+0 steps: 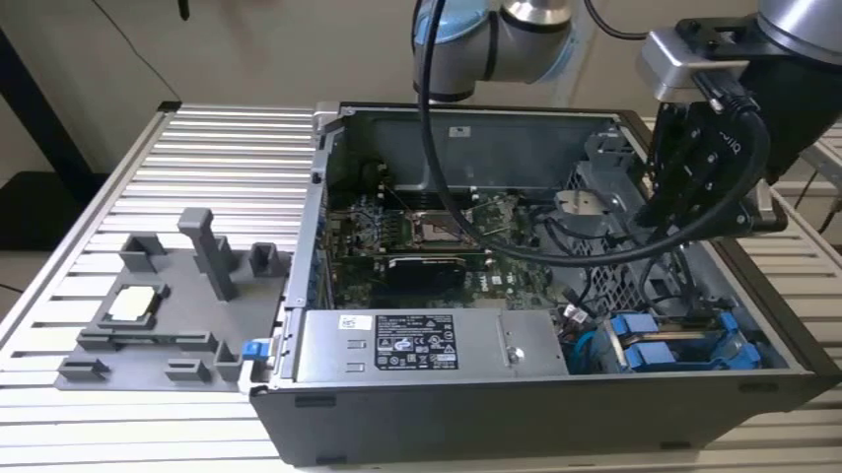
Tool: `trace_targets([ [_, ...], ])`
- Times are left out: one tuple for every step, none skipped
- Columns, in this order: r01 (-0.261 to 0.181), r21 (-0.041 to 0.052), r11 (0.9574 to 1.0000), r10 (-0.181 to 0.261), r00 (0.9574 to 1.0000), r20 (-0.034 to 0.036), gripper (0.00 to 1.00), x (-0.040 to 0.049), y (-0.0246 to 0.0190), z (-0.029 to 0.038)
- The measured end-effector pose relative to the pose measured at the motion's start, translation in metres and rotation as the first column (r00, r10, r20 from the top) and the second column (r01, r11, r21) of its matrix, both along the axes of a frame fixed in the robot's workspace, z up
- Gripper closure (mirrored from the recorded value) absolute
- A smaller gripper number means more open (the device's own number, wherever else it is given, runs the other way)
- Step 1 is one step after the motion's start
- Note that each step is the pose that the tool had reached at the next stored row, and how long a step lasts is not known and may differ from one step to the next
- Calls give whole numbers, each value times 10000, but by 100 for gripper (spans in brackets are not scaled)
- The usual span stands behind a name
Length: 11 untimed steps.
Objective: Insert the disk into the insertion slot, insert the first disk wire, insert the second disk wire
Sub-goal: 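Insert the first disk wire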
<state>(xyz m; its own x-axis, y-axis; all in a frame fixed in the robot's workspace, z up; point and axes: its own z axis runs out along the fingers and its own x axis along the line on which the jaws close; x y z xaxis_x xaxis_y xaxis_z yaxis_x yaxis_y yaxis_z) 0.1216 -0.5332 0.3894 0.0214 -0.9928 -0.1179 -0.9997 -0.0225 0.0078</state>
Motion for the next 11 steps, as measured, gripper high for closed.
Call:
trace_targets([
  [-123, -1, 9999, 123, 9999, 0, 67, -2, 0, -3],
  [-252, 1, 9997, 252, 9997, 0, 67, -4, 0, -8],
  [-399, 1, 9992, 399, 9992, 0, 67, -6, 0, -12],
  [-528, 1, 9986, 528, 9986, 0, 67, -12, -1, -18],
  [-589, 0, 9983, 589, 9983, 1, 67, -28, 0, -25],
  [-606, 2, 9982, 606, 9982, 0, 67, -54, 5, -32],
  [-614, 3, 9981, 614, 9981, 1, 67, -83, 12, -41],
  [-617, 1, 9981, 617, 9981, 0, 67, -110, 19, -48],
  [-618, 1, 9981, 618, 9981, 0, 67, -133, 26, -55],
  [-618, 2, 9981, 618, 9981, 0, 67, -155, 33, -62],
  [-618, 2, 9981, 618, 9981, 0, 67, -177, 39, -70],
])
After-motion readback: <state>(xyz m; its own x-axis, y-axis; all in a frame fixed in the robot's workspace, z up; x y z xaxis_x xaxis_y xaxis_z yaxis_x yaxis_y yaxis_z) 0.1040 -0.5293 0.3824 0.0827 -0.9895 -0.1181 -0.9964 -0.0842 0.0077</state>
